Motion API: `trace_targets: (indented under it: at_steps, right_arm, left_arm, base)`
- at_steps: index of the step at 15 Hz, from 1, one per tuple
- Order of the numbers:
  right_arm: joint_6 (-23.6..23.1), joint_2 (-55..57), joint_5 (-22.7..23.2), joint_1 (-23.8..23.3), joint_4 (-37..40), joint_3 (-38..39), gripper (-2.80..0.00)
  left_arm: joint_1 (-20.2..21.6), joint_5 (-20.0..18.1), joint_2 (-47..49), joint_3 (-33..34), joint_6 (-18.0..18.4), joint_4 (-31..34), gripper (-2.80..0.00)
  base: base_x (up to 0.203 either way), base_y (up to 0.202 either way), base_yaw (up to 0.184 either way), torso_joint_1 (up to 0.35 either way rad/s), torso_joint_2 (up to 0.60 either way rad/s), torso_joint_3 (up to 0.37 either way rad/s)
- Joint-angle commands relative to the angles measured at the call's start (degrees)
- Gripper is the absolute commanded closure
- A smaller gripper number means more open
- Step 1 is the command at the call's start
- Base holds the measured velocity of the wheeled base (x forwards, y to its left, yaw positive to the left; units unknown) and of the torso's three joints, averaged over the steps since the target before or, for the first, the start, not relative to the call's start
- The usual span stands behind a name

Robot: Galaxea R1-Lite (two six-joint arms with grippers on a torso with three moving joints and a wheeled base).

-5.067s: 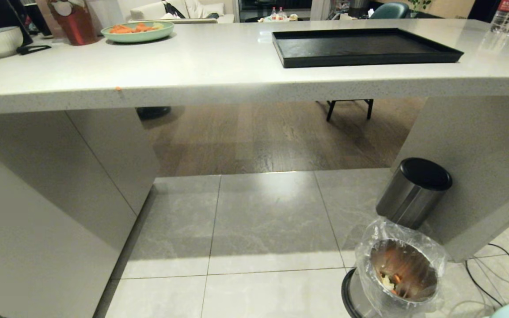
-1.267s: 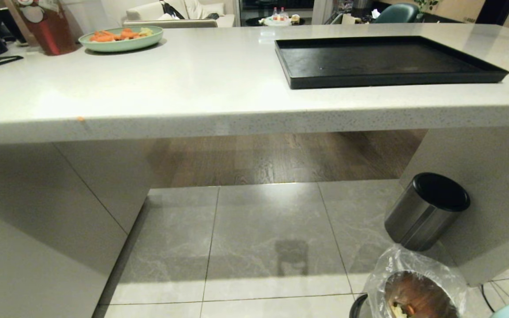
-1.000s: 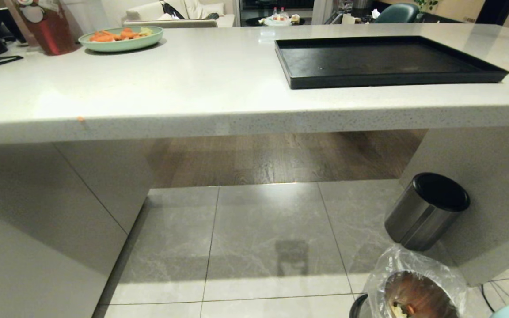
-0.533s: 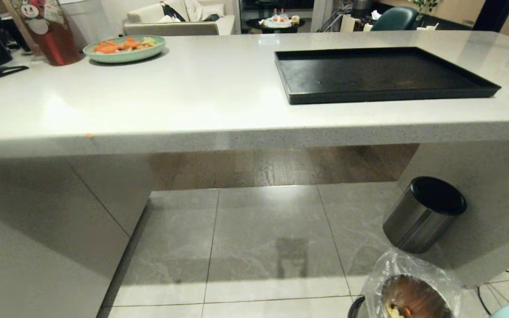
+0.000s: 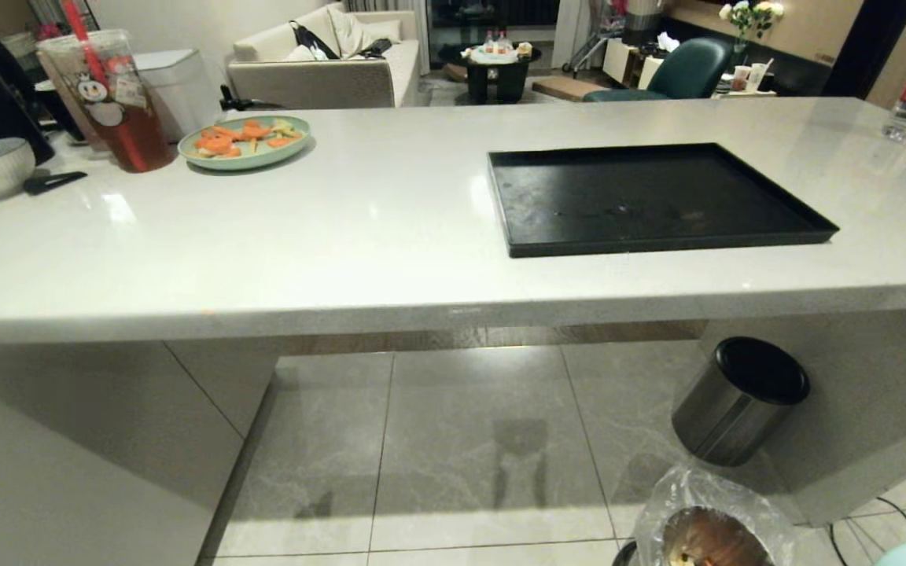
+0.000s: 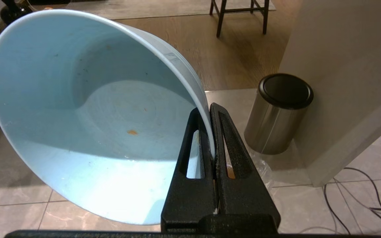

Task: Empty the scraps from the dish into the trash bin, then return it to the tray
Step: Put the bowl back to the table

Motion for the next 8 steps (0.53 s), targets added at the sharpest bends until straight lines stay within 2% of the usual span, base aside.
trace_targets:
  at_steps: [1,8]
  right_arm:
    - [0.0,0.1,0.0,0.0,0.0,0.0,0.0]
    - [0.0,0.1,0.0,0.0,0.0,0.0,0.0]
  left_arm:
    - [0.0,0.0,0.1,0.0,0.0,0.0,0.0]
    - [0.0,0.0,0.1,0.0,0.0,0.0,0.0]
  base:
    - [0.0,0.0,0.0,0.085,-0.47,-0.387]
    - [0.0,0.0,0.0,0.118,-0.49,-0.374]
